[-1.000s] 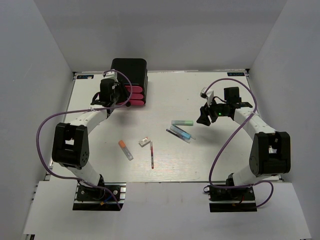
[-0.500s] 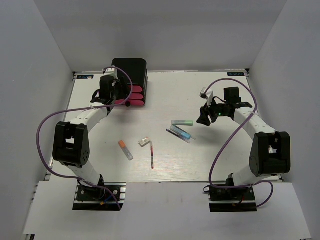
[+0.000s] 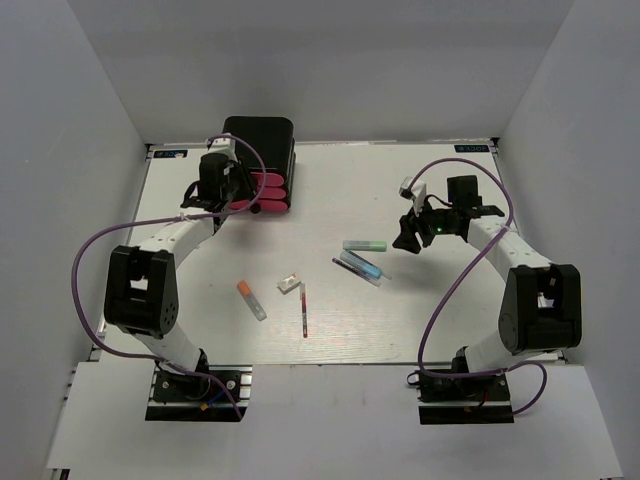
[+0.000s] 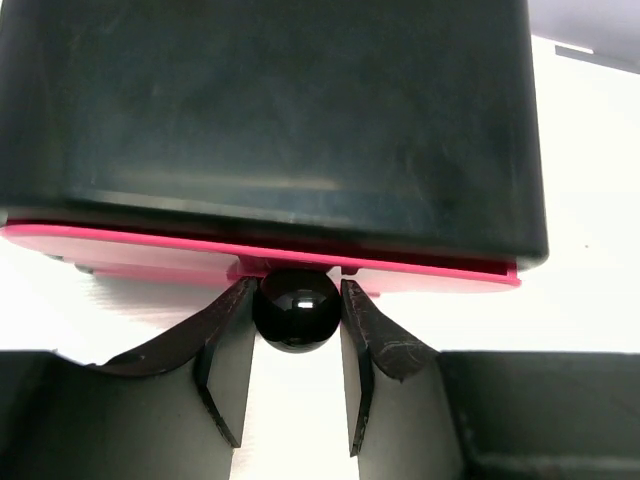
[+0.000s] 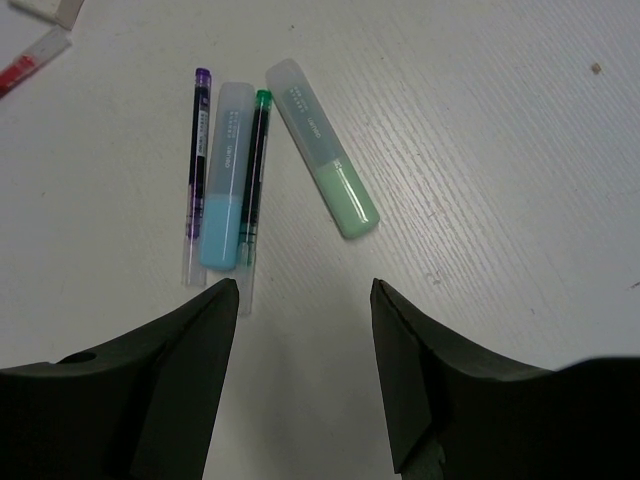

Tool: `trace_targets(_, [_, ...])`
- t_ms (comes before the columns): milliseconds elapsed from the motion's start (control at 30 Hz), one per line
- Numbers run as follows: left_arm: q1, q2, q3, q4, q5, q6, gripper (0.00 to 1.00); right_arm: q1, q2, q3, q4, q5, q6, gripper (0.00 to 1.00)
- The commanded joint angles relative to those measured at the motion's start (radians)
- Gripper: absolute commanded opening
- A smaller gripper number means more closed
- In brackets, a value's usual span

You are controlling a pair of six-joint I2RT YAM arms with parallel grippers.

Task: Sort the stationery into containers
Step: Open the drawer in the storage box, then pick up the stationery from the center of the board.

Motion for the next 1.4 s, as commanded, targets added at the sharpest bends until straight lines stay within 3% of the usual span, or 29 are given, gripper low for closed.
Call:
trace_targets(0, [-0.007, -0.097, -0.070, -0.006, 0.033, 0.008, 0.19, 0.005, -0.041, -0.012, -0.009, -0.042, -0.031, 0.62])
trace_targets(267, [-0.007, -0.280, -0.253, 0.017, 0.060, 0.009, 0.18, 0.027, -0.038, -0.020, -0.075, -0.083, -0.161, 0.62])
trace_targets(300, [-0.007, -0.280, -0.253, 0.017, 0.060, 0.009, 0.20, 0.030, -0.034, -0.021, -0.081, -0.099, -0.172, 0.66])
trace_targets(333, [-0.007, -0.280, -0.253, 0.005, 0.060, 0.009, 0.23, 0.039, -0.034, -0.023, -0.092, -0.099, -0.208, 0.67])
trace_targets(367, [-0.007, -0.280, -0.253, 0.005, 0.060, 0.009, 0.39, 0.048, -0.031, -0.023, -0.098, -0.100, -0.230, 0.69])
trace_targets(433, [-0.007, -0.280, -0.253, -0.004, 0.060, 0.009, 0.46, 0.065, -0.029, -0.027, -0.092, -0.099, -0.267, 0.72])
trace_targets(467, [-0.007, -0.280, -0.253, -0.004, 0.060, 0.009, 0.58, 0.085, -0.026, -0.030, -0.087, -0.084, -0.279, 0.73])
trace_targets(667, [-0.007, -0.280, -0.244, -0.004, 0.051, 0.009, 0.77, 0.146, 0.040, -0.017, 0.017, 0.030, -0.350, 0.73])
trace_targets(900, [-0.007, -0.363, -0.285, -0.014, 0.042, 0.009, 0.78, 0.173, 0.215, 0.110, 0.051, 0.162, -0.353, 0.73])
trace_targets(1167, [-0.007, -0.492, -0.363, -0.060, 0.024, 0.009, 0.81, 0.176, 0.319, 0.192, 0.045, 0.203, -0.376, 0.73])
trace_targets(1367, [-0.007, -0.630, -0.438, -0.144, -0.005, -0.037, 0.82, 0.192, 0.388, 0.255, -0.085, 0.174, -0.503, 0.72])
